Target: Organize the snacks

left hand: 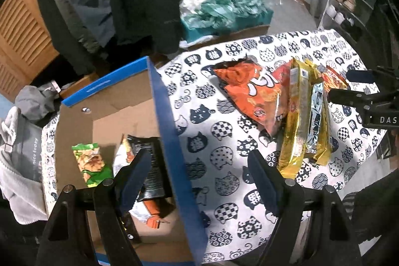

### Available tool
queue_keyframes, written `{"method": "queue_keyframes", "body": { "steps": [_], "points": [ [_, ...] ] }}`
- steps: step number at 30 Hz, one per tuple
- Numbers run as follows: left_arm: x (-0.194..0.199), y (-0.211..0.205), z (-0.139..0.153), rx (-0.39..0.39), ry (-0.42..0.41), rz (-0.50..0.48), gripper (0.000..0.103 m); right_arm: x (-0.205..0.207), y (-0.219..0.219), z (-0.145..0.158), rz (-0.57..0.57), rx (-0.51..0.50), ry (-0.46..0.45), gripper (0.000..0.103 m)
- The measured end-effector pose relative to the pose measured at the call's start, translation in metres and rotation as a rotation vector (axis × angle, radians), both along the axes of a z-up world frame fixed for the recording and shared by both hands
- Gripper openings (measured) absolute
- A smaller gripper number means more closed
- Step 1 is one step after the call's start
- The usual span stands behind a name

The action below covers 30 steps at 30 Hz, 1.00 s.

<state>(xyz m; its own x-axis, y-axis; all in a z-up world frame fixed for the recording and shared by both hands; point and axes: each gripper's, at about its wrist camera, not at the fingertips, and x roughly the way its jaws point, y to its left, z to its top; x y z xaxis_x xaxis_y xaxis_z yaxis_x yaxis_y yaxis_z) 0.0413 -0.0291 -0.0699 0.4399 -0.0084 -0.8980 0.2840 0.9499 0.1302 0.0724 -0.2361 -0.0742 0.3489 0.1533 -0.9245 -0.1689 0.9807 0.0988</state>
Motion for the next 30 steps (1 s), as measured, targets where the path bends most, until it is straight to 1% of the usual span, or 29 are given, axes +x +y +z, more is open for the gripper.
{"method": "queue_keyframes", "body": {
  "steps": [11,16,19,21,25,27,29,30],
  "points": [
    [0.019,-0.025,-0.023,-0.025,0.093,0.021,0.081,-0.004,-0.051,-0.023,-0.072,-0.019,0.042,0.077],
    [0.036,-0.037,-0.028,-0.003,0.122,0.041,0.081,0.01,-0.075,-0.031,-0.043,-0.067,0.108,0.077],
    [0.049,-0.044,-0.027,-0.036,0.151,0.052,0.081,0.023,-0.092,-0.034,-0.027,-0.106,0.142,0.077],
    [0.058,-0.049,-0.028,-0.059,0.177,0.056,0.081,0.034,-0.104,-0.037,-0.027,-0.096,0.167,0.077],
    [0.075,-0.059,-0.036,-0.049,0.215,0.069,0.082,0.052,-0.12,-0.049,-0.021,-0.085,0.203,0.078],
    [0.084,-0.063,-0.042,-0.057,0.239,0.078,0.082,0.058,-0.125,-0.057,-0.024,-0.071,0.22,0.078],
    [0.091,-0.064,-0.047,-0.078,0.259,0.096,0.082,0.061,-0.131,-0.068,-0.032,-0.047,0.233,0.078],
    [0.096,-0.064,-0.051,-0.102,0.27,0.11,0.082,0.062,-0.133,-0.073,-0.038,-0.036,0.243,0.078]
  ]
}}
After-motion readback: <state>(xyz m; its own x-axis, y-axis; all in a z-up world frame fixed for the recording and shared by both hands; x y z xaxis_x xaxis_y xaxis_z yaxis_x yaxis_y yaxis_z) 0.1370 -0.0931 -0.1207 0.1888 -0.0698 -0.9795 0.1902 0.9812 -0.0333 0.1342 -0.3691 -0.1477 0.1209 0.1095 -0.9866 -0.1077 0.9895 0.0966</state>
